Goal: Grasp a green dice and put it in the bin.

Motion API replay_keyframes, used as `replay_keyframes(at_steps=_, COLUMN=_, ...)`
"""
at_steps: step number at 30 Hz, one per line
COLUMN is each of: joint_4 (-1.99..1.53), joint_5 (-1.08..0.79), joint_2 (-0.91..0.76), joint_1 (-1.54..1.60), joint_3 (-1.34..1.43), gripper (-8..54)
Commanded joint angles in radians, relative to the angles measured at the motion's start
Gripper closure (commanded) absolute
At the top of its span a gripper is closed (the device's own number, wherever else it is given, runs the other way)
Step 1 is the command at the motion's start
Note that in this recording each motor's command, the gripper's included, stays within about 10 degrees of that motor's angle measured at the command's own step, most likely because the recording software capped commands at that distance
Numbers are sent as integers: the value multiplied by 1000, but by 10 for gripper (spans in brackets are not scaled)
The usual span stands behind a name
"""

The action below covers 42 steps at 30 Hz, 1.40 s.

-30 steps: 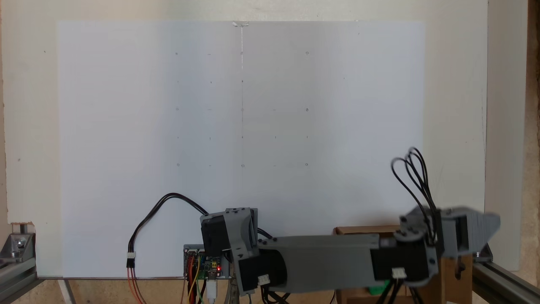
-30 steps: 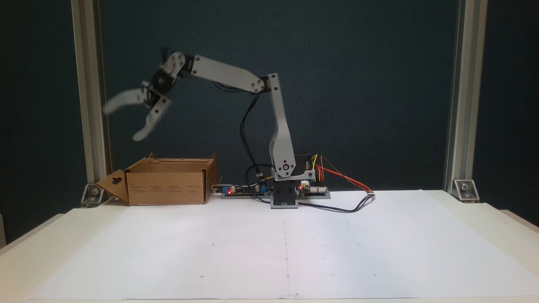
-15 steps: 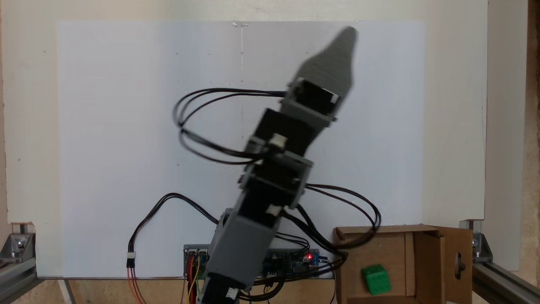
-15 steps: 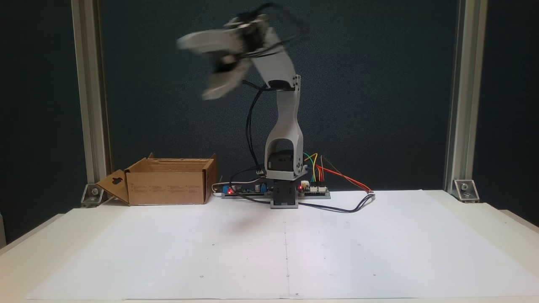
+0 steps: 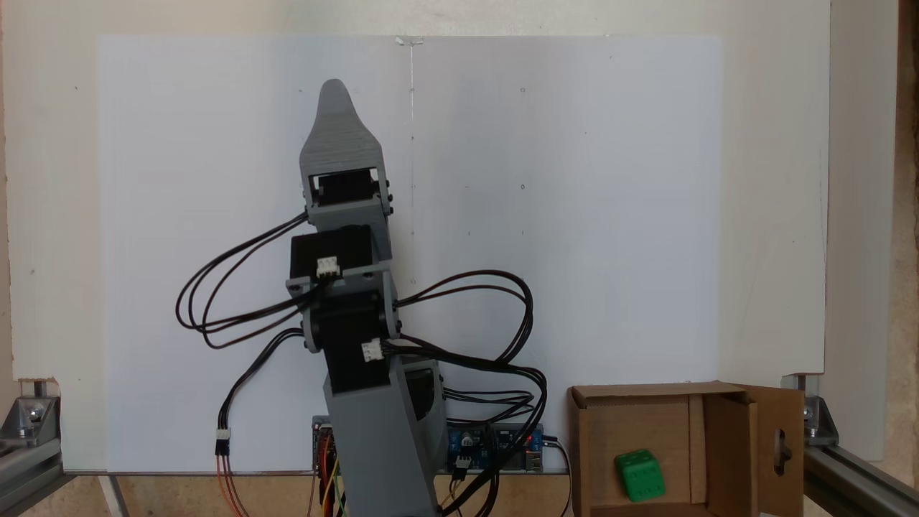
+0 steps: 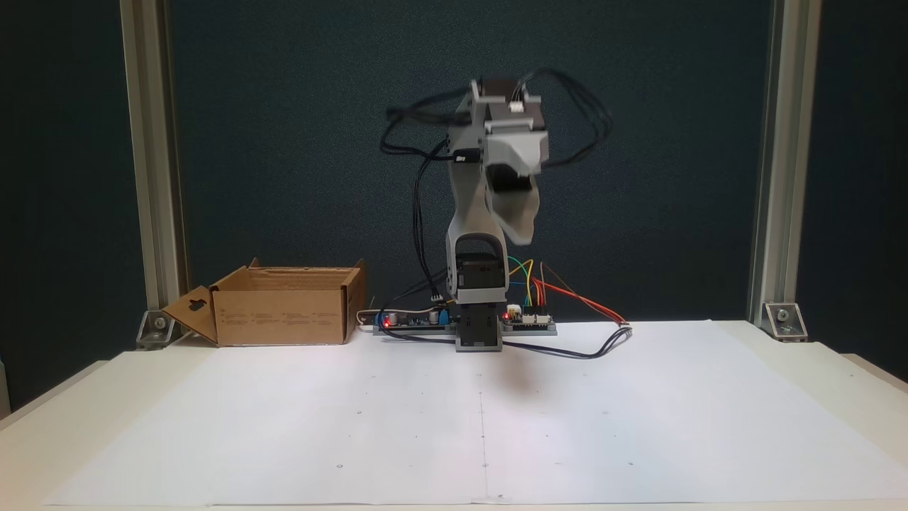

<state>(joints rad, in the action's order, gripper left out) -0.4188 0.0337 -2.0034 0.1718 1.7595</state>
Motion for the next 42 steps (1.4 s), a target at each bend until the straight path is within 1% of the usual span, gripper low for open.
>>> replay_keyframes(at_steps=1, joint_4=164, joint_5=35, joint_2=-57, joint_1=-20, joint_3=38, gripper=1)
replay_keyframes(at_steps=6, joint_4=386, joint_5=35, joint_2=-123, joint_1=-83, joint_3=291, gripper=4)
replay_keyframes(at_steps=13, joint_4=688, joint_5=35, joint_2=-202, joint_1=-152, joint_3=514, gripper=7)
replay_keyframes(at_steps=17, joint_4=857, joint_5=35, joint_2=-259, joint_1=-152, joint_3=600, gripper=8)
replay_keyframes(at_steps=29, joint_4=1339, joint_5=35, joint_2=-356, joint_1=-150, joint_3=838, gripper=10)
replay_keyframes(at_steps=42, joint_4=1568, joint_5=34, joint_2=-365, joint_1=-164, joint_3=1037, gripper=13)
